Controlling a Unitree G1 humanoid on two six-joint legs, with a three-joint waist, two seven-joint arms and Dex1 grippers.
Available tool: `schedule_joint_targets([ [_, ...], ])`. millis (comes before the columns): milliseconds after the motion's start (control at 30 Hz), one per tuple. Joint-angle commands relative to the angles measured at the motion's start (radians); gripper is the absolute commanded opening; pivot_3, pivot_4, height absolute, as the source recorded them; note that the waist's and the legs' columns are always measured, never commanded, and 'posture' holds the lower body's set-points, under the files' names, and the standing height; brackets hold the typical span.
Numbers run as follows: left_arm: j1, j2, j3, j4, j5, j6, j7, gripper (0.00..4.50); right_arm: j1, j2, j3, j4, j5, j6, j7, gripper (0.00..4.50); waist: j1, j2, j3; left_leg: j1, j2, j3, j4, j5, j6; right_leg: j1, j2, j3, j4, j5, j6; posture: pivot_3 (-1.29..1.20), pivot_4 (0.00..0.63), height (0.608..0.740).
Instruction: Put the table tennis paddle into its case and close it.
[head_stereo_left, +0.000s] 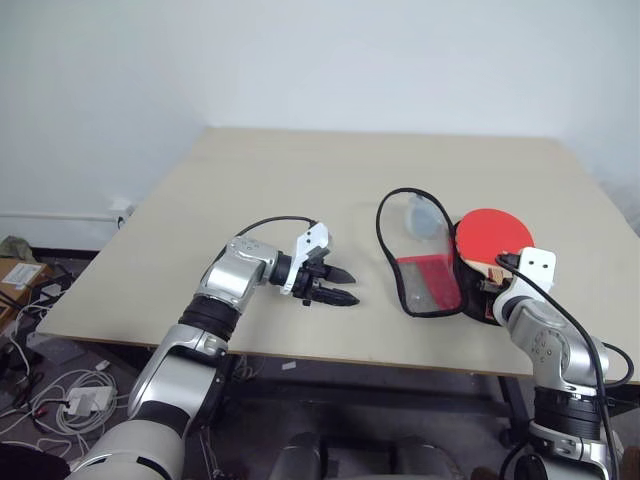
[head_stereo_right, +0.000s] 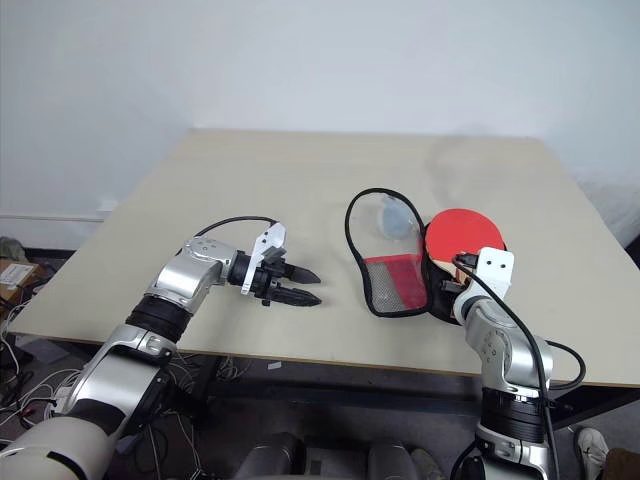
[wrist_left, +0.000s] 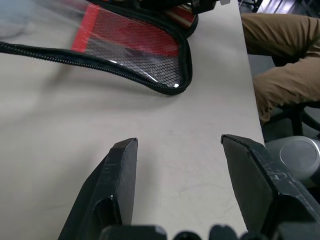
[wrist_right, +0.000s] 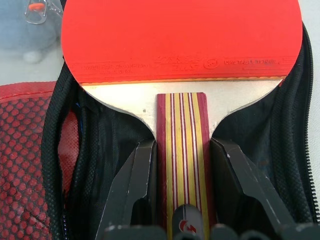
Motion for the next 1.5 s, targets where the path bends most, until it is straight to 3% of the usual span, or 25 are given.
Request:
schedule_joint_targets([
  [33, -0.021, 0.002, 0.024, -0.027, -0.014, -0.003, -0.002, 2.79, -0.018, 0.018, 0.000, -0.015, -0.008, 0.009, -0.013, 1.14, 0.000, 0.000, 0.000, 0.000, 0.000, 0.000, 0.000, 0.000, 0.000, 0.000, 0.000, 0.000, 0.000, 0.000, 0.000, 0.00, 0.000, 0.740],
  [700, -0.016, 0.023, 0.025, -0.057, -0.015, 0.012, 0.019, 2.79, -0.135, 0.076, -0.063, 0.117, -0.036, 0.054, -0.089, 1.14, -0.002, -0.003, -0.001, 0.002, 0.000, 0.000, 0.000, 0.000, 0.000, 0.001, 0.000, 0.000, 0.001, 0.000, 0.000, 0.00, 0.000, 0.740],
  [1500, -0.058, -0.023, 0.008, 0.008, 0.006, -0.007, 0.019, 2.79, -0.069, 0.140, -0.101, 0.064, -0.101, 0.185, -0.153, 1.14, 0.004, -0.006, -0.002, 0.002, 0.000, -0.002, -0.001, 0.000, 0.000, 0.002, 0.000, -0.002, 0.001, 0.000, 0.000, 0.00, 0.000, 0.740],
])
